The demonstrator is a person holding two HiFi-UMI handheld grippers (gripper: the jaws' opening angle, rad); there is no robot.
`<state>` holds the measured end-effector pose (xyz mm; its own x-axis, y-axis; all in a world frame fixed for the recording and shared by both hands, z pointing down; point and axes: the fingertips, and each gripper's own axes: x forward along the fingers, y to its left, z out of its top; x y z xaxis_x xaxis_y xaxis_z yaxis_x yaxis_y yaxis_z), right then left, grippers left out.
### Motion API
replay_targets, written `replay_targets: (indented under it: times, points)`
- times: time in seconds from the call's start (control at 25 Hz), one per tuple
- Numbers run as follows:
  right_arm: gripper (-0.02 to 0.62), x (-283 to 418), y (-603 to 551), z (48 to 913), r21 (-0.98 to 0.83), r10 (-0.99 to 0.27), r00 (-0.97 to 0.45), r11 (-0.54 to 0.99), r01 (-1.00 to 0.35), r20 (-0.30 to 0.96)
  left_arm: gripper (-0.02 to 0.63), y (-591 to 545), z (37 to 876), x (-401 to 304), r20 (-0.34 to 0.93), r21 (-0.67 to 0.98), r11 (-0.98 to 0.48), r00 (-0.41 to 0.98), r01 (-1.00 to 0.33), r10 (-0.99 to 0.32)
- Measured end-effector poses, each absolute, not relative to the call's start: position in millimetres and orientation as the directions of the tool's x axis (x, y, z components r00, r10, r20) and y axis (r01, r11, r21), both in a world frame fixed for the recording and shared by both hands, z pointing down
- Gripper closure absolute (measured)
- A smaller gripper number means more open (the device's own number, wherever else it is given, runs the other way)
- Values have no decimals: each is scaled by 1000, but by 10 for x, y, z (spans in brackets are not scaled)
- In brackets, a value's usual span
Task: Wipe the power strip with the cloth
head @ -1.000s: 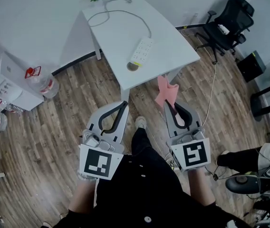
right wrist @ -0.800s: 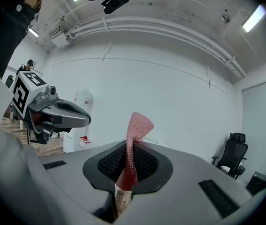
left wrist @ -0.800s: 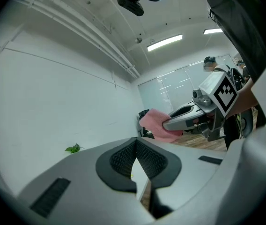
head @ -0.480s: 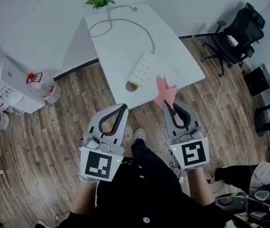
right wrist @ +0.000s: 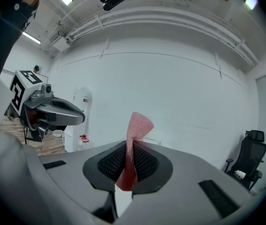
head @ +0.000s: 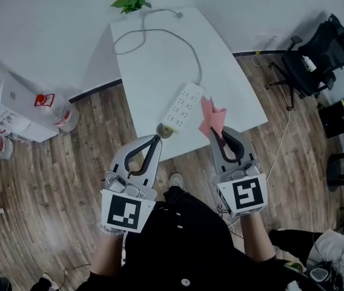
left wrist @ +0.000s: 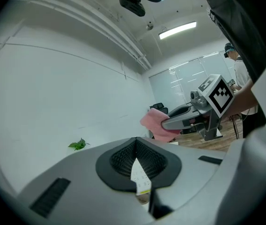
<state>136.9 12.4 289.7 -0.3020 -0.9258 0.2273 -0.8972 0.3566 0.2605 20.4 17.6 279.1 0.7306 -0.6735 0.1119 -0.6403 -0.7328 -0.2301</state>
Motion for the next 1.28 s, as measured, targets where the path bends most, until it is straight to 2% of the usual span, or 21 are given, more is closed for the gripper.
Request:
replay_targets:
  times: [0.76,0.96,1.28]
  points:
    - [545,1862,-767,3067,215,-891,-366,426,-879,270,594,-617,2924,521,194,-248,-675,648,-694,-737]
    - [545,1918,-832,3128,198,-902,-351,403,-894,252,594,-720,2935,535,197,-261,-682,654,-683,-730]
    - [545,2048,-993,3246,196,-899,-312,380,-904,308,594,-935,2994,552,229,-255,-700,661,-667,-714]
